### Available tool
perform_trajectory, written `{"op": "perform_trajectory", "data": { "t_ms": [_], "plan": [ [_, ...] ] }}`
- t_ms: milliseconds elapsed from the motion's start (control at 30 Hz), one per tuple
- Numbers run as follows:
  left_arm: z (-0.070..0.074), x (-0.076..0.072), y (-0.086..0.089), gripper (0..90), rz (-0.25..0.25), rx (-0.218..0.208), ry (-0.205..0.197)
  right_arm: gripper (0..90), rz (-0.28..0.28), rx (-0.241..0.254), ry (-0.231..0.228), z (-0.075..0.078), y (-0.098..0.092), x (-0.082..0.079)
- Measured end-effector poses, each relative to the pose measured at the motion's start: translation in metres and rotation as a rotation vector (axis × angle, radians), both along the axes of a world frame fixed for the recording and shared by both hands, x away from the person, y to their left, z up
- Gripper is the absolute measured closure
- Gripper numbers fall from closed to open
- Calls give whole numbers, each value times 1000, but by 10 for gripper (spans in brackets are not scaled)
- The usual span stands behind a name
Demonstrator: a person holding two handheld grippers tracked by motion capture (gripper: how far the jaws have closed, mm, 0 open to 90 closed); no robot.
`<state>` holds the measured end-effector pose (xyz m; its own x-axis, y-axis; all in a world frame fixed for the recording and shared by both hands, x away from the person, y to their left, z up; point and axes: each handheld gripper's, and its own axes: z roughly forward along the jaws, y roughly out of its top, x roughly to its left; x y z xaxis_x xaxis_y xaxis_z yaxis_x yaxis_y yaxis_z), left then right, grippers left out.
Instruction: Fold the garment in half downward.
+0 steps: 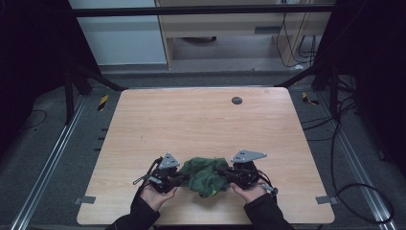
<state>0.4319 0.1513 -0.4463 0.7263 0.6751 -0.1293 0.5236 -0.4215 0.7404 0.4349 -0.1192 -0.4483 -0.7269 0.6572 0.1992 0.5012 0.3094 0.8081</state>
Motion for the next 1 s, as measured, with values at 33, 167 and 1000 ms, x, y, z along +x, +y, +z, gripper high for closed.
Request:
{"op": "perform_trajectory", "data": {
  "t_ms": [33,167,1000],
  "plan": [
    [3,-1,2,896,2,-7,-8,900,10,-5,5,-1,1,0],
    [8,-1,4,895,15,-15,-24,900,14,-13,13,-4,0,-4],
    [-16,-11,-3,886,-33,111,24,874,38,-79,37,-24,-3,-17]
  ]
}}
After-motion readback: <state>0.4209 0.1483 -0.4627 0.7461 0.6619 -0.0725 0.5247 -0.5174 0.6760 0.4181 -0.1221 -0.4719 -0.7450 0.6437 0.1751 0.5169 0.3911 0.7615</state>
